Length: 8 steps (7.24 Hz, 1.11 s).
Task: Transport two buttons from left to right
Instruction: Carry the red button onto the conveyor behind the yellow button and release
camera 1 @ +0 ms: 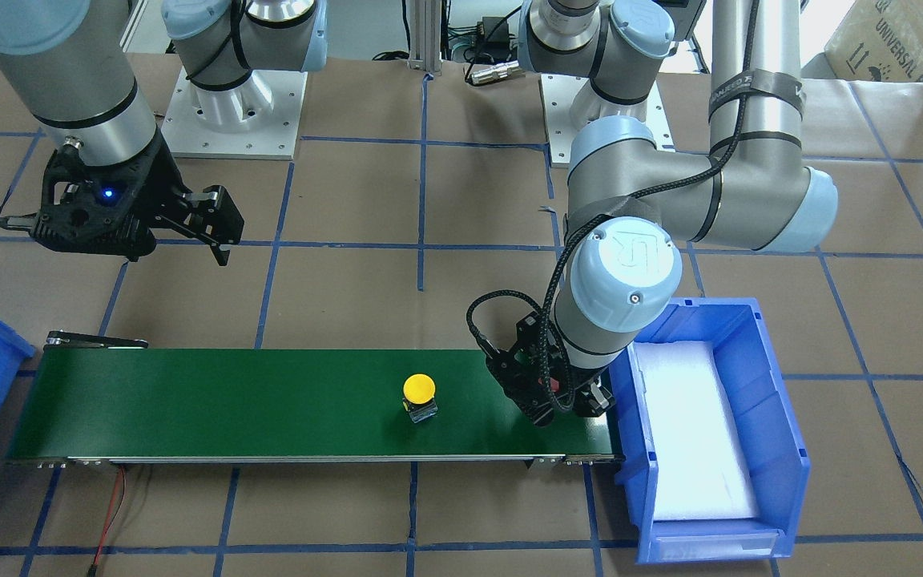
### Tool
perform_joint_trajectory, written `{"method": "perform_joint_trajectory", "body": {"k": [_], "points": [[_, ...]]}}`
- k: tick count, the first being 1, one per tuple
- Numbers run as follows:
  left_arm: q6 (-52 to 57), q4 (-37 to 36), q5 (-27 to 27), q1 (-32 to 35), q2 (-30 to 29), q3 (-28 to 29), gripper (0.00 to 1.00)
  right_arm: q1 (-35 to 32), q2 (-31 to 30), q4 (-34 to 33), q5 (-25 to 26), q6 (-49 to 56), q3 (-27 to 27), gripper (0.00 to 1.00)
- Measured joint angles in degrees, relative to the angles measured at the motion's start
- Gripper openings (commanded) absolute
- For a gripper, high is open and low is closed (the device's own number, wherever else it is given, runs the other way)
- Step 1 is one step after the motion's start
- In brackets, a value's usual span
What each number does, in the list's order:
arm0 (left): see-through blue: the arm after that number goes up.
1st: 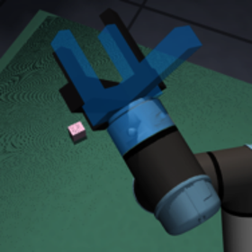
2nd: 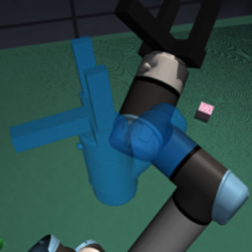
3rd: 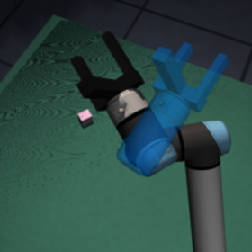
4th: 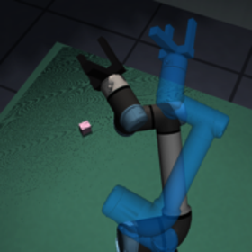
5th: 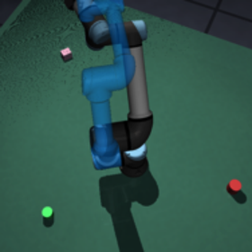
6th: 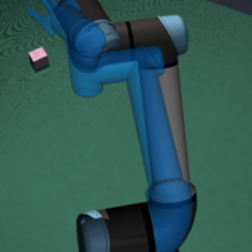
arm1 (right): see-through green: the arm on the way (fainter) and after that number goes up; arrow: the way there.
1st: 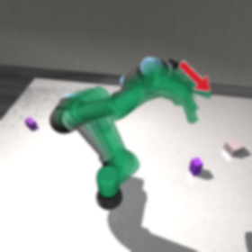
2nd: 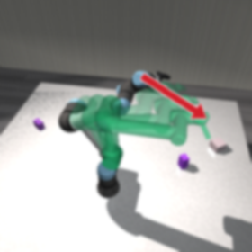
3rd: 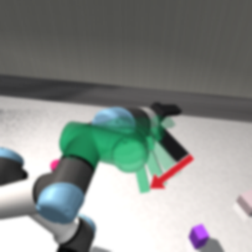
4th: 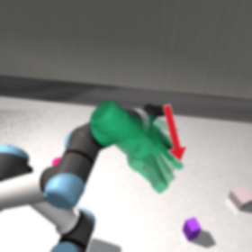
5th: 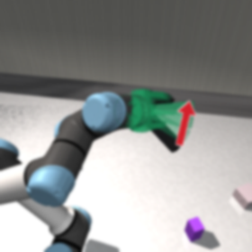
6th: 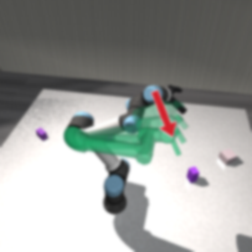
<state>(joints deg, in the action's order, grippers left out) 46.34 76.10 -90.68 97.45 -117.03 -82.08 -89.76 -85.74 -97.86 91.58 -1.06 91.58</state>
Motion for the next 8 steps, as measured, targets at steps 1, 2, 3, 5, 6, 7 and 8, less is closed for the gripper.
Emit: {"method": "perform_joint_trajectory", "body": {"k": [1, 2, 3, 5, 6, 7, 8], "points": [[1.08, -0.2, -0.01, 0.48, -0.49, -0.53, 0.35, -0.03, -0.01, 0.01, 0.0, -0.01, 0.0, 1.0], [1.73, -0.48, -0.02, 0.72, -0.84, -0.78, 0.47, -0.01, -0.01, 0.01, 0.0, -0.03, 0.0, 1.0], [2.36, -0.64, -0.02, 0.83, -1.02, -1.01, 0.63, 0.07, 0.01, -0.02, 0.0, -0.02, 0.0, 1.0], [3.09, -1.19, 0.0, 0.89, -1.09, -1.29, 0.86, 0.17, 0.1, -0.11, 0.0, 0.03, 0.0, 1.0], [2.89, -1.98, 0.13, 0.96, -1.06, -1.2, 0.89, 0.22, 0.12, -0.13, -0.02, 0.06, 0.0, 1.0], [2.5, -2.43, 0.18, 1.02, -0.76, -0.86, 0.91, 0.28, 0.13, -0.12, -0.04, 0.08, 0.0, 1.0], [1.57, -2.56, 0.0, 1.08, -0.01, -0.44, 0.91, 0.36, 0.13, -0.1, -0.02, 0.09, 0.0, 1.0]]}}
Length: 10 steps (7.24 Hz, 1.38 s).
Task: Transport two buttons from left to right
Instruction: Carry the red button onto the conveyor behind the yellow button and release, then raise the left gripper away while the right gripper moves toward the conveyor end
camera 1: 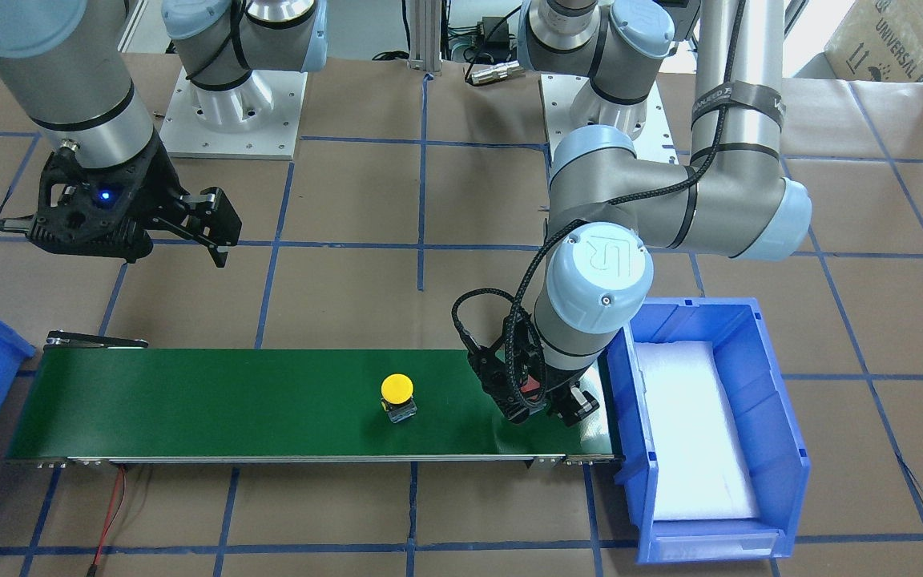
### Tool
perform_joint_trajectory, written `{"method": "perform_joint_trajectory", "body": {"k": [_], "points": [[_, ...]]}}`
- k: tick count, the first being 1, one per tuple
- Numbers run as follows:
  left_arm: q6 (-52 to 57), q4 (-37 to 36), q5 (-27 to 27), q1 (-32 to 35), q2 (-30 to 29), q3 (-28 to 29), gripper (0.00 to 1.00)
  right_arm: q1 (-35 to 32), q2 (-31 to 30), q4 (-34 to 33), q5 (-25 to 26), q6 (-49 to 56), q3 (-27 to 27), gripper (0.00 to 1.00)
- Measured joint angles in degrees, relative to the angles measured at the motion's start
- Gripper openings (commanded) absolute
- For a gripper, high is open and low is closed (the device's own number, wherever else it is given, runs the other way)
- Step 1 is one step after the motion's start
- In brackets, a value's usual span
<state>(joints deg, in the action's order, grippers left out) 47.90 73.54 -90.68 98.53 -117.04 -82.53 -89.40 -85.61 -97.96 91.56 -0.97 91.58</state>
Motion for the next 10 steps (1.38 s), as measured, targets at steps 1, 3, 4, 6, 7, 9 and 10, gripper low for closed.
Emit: {"method": "perform_joint_trajectory", "body": {"k": [1, 3, 4, 6, 7, 9, 10], "points": [[-1.65, 0.18, -0.19, 0.04, 1.35, 0.36, 0.92, 0.06, 0.0, 0.0, 0.01, 0.0, 0.0, 1.0], [-9.47, 4.28, -1.25, -0.1, 6.96, 0.84, 0.94, 0.14, -0.06, 0.06, 0.02, 0.0, -0.03, 1.0], [-15.12, 7.09, -3.32, -1.02, 10.86, 0.84, 0.94, 0.14, -0.1, 0.1, 0.02, 0.01, -0.02, 1.0], [-22.99, 11.62, -5.65, -6.31, 17.91, 0.96, 0.94, 0.18, -0.14, 0.11, 0.03, 0.01, -0.01, 1.0], [-25.24, 13.02, -5.8, -8.18, 20.79, 0.86, 0.95, 0.19, -0.13, 0.1, 0.02, 0.0, 0.0, 1.0], [-33.03, 17.62, -5.78, -10.76, 25.85, 0.15, 0.95, 0.2, -0.16, 0.13, 0.02, 0.0, 0.0, 1.0], [-39.07, 21.4, -4.25, -11.45, 27.45, -0.35, 0.96, 0.22, -0.17, 0.13, 0.02, 0.02, 0.0, 1.0]]}}
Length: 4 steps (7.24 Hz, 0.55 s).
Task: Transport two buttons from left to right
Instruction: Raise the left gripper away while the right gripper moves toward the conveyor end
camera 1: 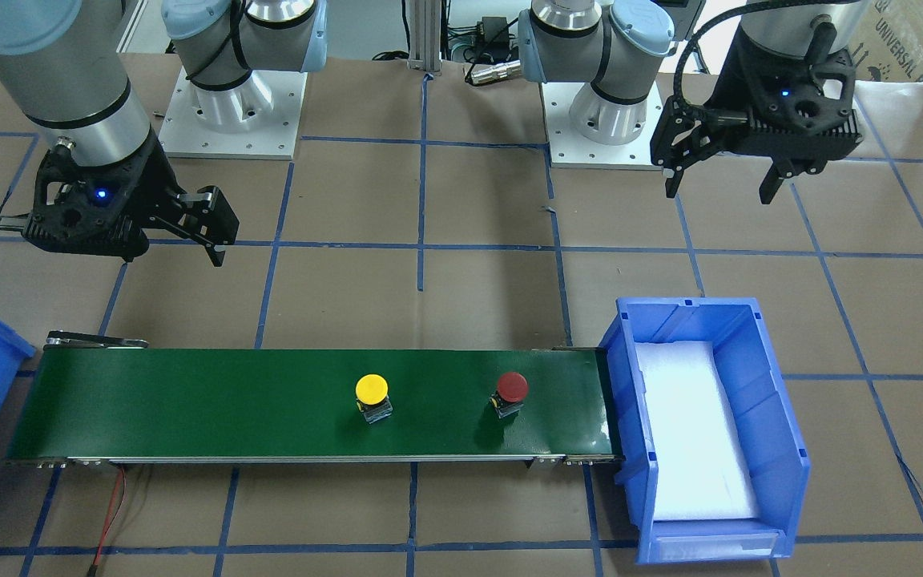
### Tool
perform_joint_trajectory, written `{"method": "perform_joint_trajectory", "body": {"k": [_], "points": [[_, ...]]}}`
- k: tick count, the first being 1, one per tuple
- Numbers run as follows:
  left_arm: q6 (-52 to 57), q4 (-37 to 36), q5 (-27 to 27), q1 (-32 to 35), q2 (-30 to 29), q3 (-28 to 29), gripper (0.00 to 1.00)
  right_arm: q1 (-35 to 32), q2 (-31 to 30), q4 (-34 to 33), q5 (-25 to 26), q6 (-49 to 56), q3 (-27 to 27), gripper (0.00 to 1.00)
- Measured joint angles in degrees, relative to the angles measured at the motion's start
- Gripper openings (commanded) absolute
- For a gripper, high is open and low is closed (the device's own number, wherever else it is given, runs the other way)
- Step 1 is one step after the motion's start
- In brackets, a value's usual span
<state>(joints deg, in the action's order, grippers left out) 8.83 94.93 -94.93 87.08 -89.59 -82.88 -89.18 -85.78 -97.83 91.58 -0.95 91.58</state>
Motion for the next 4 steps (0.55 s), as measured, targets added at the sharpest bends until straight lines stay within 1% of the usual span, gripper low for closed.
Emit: {"method": "perform_joint_trajectory", "body": {"k": [2, 4], "points": [[-5.48, 2.44, 6.82, -0.19, 0.31, -0.34, 1.0, 0.56, -0.03, 0.0, 0.0, 0.69, 0.0, 1.0], [-7.75, 1.37, 8.7, 0.2, 0.02, -0.89, 1.0, 1.19, -0.04, 0.0, 0.0, 2.06, 0.0, 1.0]]}}
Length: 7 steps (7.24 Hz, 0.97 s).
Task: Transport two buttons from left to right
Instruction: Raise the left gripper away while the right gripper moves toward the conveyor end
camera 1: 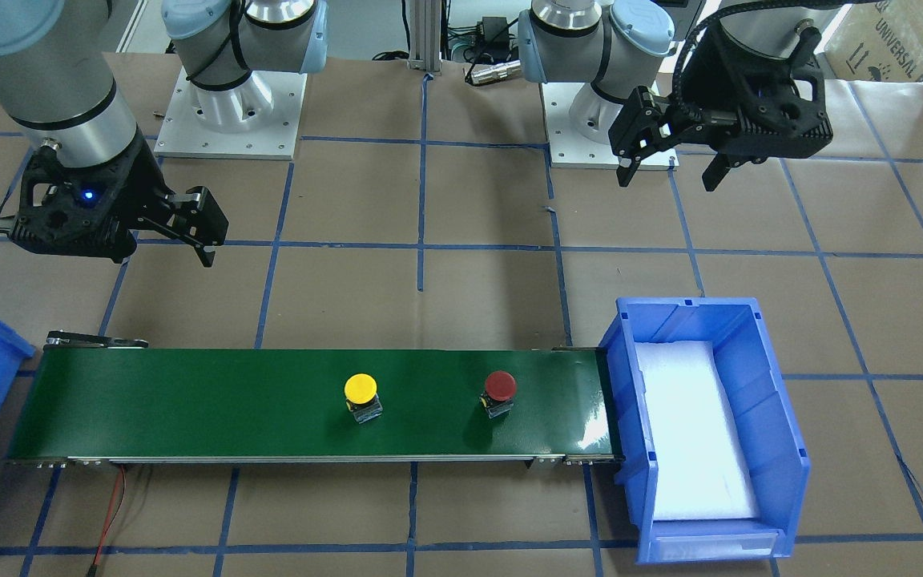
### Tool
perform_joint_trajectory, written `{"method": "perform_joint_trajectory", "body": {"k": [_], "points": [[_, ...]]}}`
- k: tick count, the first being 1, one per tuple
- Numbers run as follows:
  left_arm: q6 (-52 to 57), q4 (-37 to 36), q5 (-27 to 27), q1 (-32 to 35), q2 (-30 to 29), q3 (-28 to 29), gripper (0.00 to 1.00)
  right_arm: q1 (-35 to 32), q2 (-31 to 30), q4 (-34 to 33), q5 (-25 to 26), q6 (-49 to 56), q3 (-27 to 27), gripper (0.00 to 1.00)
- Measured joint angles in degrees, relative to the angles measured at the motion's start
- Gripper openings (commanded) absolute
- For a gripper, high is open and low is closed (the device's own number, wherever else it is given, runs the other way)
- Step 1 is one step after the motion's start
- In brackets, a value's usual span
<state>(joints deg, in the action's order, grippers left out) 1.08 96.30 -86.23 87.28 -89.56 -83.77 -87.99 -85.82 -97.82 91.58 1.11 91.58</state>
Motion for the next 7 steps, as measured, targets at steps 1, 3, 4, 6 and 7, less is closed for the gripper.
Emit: {"method": "perform_joint_trajectory", "body": {"k": [1, 3, 4, 6, 7], "points": [[-0.46, -0.53, 0.08, 0.11, 0.0, -0.19, 1.0, 0.35, 0.08, 0.0, -0.02, 1.51, 0.0, 1.0], [-0.99, -1.82, -0.06, 0.19, 0.16, -0.39, 1.0, 3.36, 0.08, 0.04, -0.42, 10.02, -0.02, 1.0], [-1.11, -2.35, -0.12, 0.23, 0.15, -0.39, 1.0, 4.81, 0.14, -0.07, -0.64, 16.02, -0.05, 1.0], [-1.58, -2.67, -1.21, 0.24, -0.01, -0.22, 1.0, 6.88, 0.42, -0.73, -0.74, 28.01, -0.03, 1.0], [-1.86, -2.51, -2.24, 0.21, -0.05, -0.14, 1.0, 8.05, 0.61, -0.92, -0.88, 33.53, -0.03, 1.0]]}}
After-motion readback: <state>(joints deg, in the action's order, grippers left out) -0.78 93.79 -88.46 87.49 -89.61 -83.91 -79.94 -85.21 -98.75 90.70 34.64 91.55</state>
